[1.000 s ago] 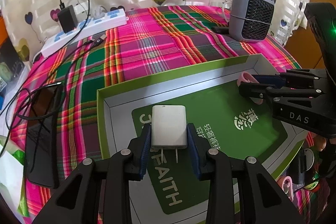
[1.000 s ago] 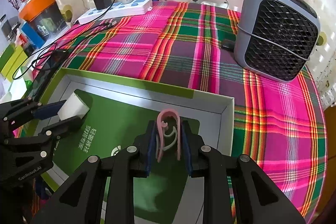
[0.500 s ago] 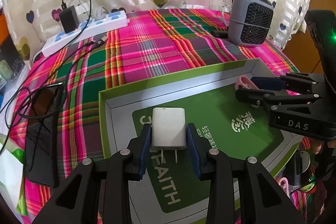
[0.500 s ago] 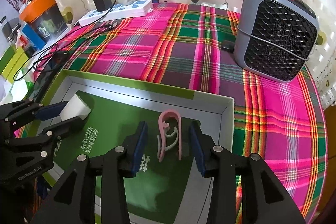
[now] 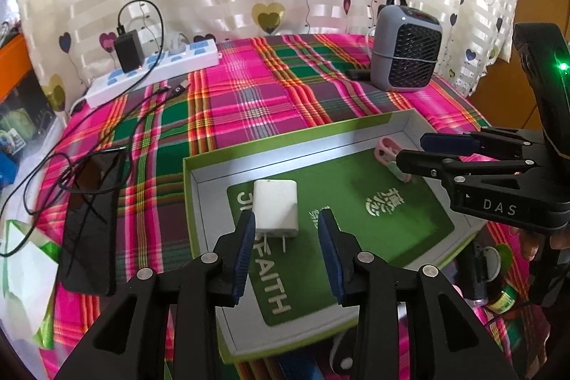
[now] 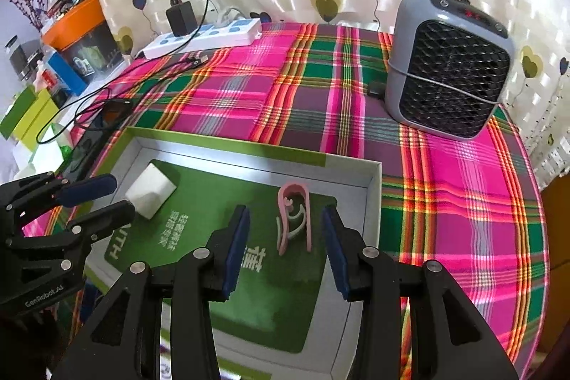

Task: Organize rigid objects
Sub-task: 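Open both grippers to release the charger and clip onto the green card, then move the right gripper back to the brown bottle and grasp it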

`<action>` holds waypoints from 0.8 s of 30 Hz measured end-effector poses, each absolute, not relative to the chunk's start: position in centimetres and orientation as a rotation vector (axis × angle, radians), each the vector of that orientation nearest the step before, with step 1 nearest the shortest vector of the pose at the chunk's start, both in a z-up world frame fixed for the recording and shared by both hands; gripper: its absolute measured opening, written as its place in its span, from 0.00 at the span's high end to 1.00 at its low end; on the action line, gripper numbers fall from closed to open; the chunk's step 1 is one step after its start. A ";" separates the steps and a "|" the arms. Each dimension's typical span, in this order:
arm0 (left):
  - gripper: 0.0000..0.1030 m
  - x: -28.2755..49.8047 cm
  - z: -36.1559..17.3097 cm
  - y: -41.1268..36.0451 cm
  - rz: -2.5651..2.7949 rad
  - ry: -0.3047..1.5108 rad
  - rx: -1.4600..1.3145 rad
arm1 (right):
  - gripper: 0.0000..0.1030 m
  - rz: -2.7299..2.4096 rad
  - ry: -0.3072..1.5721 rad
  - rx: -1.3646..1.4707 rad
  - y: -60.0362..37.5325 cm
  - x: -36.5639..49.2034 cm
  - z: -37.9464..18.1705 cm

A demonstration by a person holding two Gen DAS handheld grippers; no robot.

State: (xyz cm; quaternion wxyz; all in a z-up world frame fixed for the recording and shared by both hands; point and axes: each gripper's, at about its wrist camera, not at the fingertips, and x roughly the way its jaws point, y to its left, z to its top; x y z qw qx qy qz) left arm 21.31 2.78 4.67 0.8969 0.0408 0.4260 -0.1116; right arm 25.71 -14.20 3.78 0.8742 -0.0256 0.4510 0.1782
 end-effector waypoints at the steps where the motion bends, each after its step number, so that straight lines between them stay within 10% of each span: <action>1: 0.66 20.9 4.9 2.8 -0.231 0.879 0.082 | 0.58 0.372 0.939 -0.052 -14.2 25.6 3.9; 24: 0.66 11.9 5.9 4.2 -0.187 0.819 -0.007 | 0.58 0.374 0.823 -0.010 -15.0 16.5 6.0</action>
